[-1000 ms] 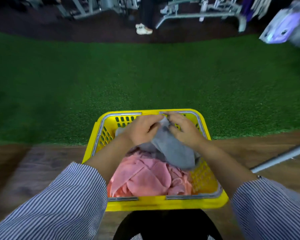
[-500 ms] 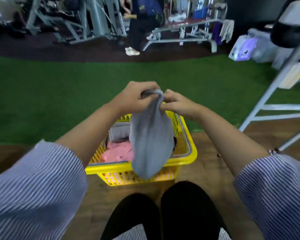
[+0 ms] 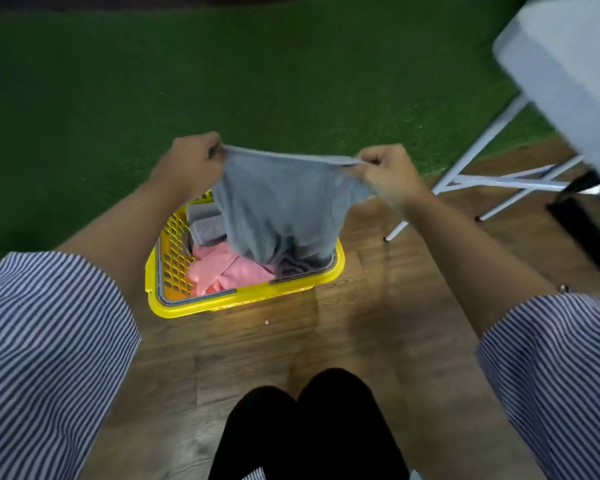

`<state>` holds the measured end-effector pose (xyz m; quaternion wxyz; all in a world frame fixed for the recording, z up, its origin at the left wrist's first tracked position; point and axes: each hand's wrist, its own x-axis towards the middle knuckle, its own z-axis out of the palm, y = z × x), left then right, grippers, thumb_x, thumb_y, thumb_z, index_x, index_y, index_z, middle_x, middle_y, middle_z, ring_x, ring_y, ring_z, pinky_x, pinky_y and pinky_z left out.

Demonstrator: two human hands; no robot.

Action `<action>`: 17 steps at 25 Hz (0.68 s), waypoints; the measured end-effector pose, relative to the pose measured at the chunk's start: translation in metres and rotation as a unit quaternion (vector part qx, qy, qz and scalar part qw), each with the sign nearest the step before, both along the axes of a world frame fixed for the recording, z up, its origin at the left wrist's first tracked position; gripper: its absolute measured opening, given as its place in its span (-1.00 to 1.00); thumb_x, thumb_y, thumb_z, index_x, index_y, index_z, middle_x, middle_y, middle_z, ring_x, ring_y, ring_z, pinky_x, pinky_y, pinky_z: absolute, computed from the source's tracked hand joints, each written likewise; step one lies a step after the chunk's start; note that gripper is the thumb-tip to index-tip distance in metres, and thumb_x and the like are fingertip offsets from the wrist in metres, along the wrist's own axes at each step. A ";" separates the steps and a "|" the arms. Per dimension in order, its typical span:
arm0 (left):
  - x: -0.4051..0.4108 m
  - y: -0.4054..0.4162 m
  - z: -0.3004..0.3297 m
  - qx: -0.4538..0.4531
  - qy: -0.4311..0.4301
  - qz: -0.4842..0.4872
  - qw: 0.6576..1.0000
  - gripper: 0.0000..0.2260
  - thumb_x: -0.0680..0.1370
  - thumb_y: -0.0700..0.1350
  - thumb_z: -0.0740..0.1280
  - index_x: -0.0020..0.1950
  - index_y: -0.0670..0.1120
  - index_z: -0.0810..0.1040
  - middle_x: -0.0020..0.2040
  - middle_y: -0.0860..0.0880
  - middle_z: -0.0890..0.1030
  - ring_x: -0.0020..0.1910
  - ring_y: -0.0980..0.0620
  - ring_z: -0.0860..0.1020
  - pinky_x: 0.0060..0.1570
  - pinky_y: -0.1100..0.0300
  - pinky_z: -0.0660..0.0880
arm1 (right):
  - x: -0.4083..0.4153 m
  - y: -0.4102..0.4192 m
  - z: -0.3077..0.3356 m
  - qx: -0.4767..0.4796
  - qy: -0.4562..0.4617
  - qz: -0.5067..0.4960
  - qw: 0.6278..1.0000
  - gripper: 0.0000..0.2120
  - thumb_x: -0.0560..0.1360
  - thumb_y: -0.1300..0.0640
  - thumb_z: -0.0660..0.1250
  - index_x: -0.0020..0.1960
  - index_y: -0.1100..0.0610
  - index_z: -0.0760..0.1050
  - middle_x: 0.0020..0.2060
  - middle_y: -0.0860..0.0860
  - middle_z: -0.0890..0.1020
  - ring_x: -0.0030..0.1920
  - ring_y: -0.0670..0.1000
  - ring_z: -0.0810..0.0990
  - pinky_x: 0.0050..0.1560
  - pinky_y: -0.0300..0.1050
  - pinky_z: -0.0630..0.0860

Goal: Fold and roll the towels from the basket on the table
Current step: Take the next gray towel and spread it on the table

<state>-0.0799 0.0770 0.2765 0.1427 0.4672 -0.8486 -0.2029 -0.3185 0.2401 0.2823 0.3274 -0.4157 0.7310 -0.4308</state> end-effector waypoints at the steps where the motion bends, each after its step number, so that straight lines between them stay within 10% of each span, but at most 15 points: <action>1: 0.000 0.004 0.023 0.001 -0.013 0.010 1.000 -0.85 0.55 -0.08 0.17 -0.14 -0.13 0.42 -0.24 -0.15 0.46 -0.14 -0.22 0.49 -0.19 0.02 0.39 | -0.006 0.001 0.035 -0.010 0.000 -0.011 1.000 -0.48 0.34 0.14 0.48 -0.60 0.08 0.21 -0.65 -0.14 0.14 -0.53 -0.16 0.09 -0.47 -0.20 0.02; 5: -0.009 0.017 0.173 -0.098 0.021 0.071 0.992 -0.87 0.58 -0.08 0.15 -0.02 -0.09 0.46 0.00 -0.21 0.55 0.03 -0.26 0.50 -0.09 -0.01 0.38 | -0.037 0.007 0.201 -0.045 0.016 -0.007 0.999 -0.54 0.31 0.11 0.51 -0.53 0.06 0.24 -0.60 -0.12 0.21 -0.53 -0.12 0.15 -0.48 -0.21 0.05; 11: -0.013 0.016 0.406 -0.194 0.107 0.012 0.975 -0.86 0.58 -0.04 0.14 -0.14 -0.06 0.34 -0.21 -0.10 0.45 -0.16 -0.19 0.45 -0.22 0.01 0.30 | -0.073 0.052 0.479 -0.202 0.085 -0.073 0.973 -0.64 0.40 -0.09 0.43 -0.45 0.04 0.39 -0.47 -0.02 0.45 -0.44 0.01 0.36 -0.46 -0.09 0.27; 14: -0.016 0.025 0.446 -0.171 0.132 0.044 0.975 -0.86 0.54 -0.02 0.12 -0.13 -0.04 0.39 -0.21 -0.09 0.47 -0.14 -0.18 0.46 -0.18 0.03 0.32 | -0.076 0.076 0.505 -0.152 0.054 0.007 0.987 -0.69 0.39 0.06 0.45 -0.35 0.10 0.35 -0.52 -0.07 0.45 -0.54 -0.08 0.35 -0.55 -0.30 0.30; 17: -0.038 0.038 0.458 -0.044 -0.052 -0.017 0.998 -0.59 0.31 0.23 0.15 -0.14 -0.05 0.55 -0.10 -0.09 0.63 0.00 -0.16 0.56 0.10 -0.01 0.47 | -0.074 0.085 0.493 -0.174 0.010 0.017 0.985 -0.69 0.33 0.10 0.51 -0.31 0.12 0.36 -0.35 0.22 0.45 -0.43 0.03 0.41 -0.52 -0.27 0.33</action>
